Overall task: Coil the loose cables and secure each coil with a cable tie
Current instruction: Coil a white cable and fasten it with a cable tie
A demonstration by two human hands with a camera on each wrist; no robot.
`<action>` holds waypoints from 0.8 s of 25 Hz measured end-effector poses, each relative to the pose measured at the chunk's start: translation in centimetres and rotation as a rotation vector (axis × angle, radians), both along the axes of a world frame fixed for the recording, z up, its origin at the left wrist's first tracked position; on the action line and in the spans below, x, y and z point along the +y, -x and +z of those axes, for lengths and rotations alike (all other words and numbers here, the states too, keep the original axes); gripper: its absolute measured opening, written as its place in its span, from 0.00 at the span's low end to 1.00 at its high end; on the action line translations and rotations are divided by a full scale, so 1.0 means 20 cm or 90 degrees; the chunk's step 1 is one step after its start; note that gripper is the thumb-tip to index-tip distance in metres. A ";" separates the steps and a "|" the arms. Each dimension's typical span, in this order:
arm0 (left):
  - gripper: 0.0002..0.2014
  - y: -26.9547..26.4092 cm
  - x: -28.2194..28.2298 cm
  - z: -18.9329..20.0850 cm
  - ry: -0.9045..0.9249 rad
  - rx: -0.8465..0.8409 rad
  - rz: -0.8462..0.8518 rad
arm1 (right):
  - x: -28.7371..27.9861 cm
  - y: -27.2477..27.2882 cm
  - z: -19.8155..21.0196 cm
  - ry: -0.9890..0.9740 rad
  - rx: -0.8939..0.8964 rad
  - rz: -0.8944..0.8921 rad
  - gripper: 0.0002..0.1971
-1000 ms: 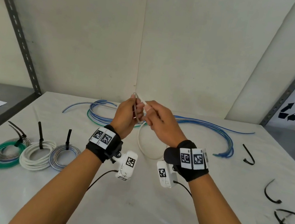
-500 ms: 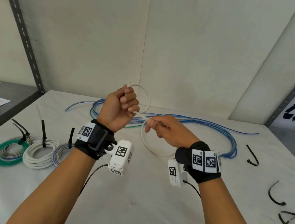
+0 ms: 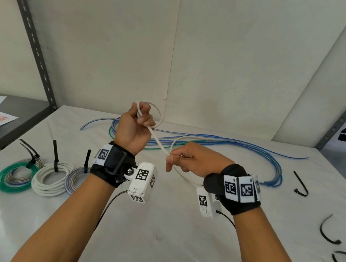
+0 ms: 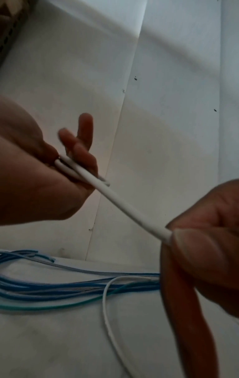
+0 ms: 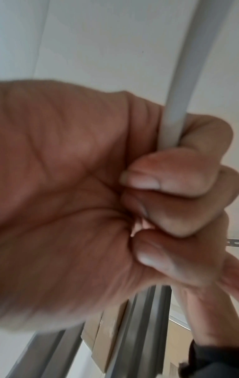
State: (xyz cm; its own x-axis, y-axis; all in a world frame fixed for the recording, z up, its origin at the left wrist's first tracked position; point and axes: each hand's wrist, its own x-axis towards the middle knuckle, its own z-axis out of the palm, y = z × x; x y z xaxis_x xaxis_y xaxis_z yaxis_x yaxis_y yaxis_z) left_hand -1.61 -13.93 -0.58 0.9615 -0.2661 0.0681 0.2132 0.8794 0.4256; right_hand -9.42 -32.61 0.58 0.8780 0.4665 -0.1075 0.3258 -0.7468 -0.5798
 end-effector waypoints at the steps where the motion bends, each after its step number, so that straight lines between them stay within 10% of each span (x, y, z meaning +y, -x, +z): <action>1: 0.17 0.00 0.01 0.00 -0.021 -0.009 0.000 | -0.01 0.00 0.00 -0.007 0.001 -0.006 0.16; 13: 0.24 0.08 -0.08 0.04 -0.447 -0.181 -0.122 | -0.23 -0.09 -0.12 -0.111 -0.229 -0.552 0.30; 20: 0.21 0.15 -0.19 0.01 -0.717 -0.294 -0.029 | -0.13 -0.09 0.02 -0.277 -0.214 -0.392 0.14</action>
